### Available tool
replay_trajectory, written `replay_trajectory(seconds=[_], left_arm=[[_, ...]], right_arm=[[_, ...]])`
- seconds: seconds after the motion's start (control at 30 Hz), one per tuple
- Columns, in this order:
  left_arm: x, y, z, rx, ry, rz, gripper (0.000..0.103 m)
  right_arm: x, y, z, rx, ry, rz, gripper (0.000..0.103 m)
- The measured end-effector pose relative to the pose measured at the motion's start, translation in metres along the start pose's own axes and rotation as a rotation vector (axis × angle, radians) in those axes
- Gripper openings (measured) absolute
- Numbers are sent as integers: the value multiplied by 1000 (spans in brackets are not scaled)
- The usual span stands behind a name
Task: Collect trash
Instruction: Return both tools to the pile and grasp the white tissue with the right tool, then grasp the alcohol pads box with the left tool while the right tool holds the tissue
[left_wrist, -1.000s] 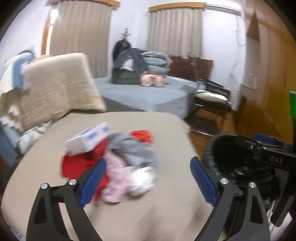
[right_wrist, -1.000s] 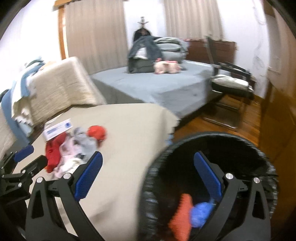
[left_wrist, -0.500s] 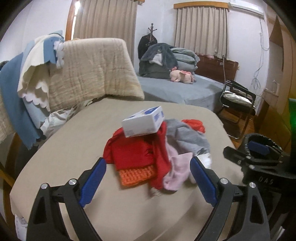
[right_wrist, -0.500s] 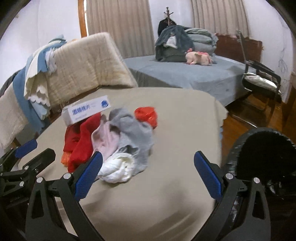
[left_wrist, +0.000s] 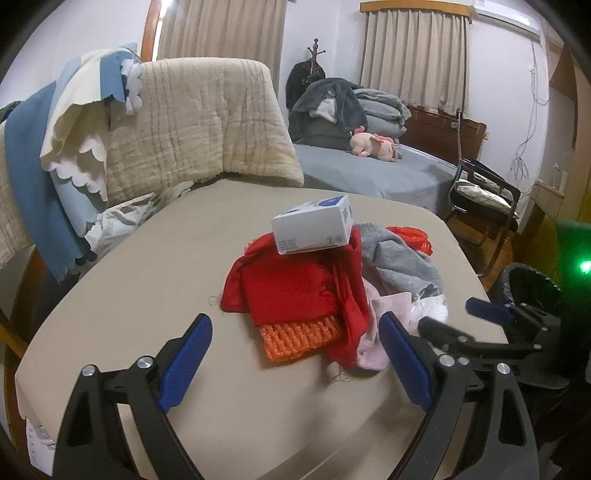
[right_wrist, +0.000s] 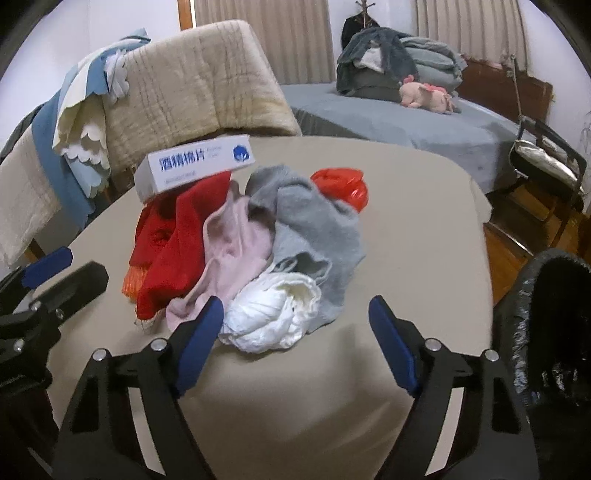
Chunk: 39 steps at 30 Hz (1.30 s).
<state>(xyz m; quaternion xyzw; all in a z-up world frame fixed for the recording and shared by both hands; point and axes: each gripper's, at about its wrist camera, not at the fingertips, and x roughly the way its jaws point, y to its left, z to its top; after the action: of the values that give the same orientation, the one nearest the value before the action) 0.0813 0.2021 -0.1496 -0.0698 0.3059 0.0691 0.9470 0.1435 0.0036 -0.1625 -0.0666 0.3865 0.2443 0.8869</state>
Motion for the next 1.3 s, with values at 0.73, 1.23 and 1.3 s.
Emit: replay_trajectory(seconds=[0.73,1.23,1.3], left_arm=[[-5,-21,20,18,-41,-31,89],[52,-7,60,-4,-44,-30,89],[62,-3,63,-18,-31,-40,89]], right_arm=[[-59,-15,31,-10,-116,128,28],[-28,-27,71,-6,-144,97,28],[-24,-26,73,-11,-143,98,28]])
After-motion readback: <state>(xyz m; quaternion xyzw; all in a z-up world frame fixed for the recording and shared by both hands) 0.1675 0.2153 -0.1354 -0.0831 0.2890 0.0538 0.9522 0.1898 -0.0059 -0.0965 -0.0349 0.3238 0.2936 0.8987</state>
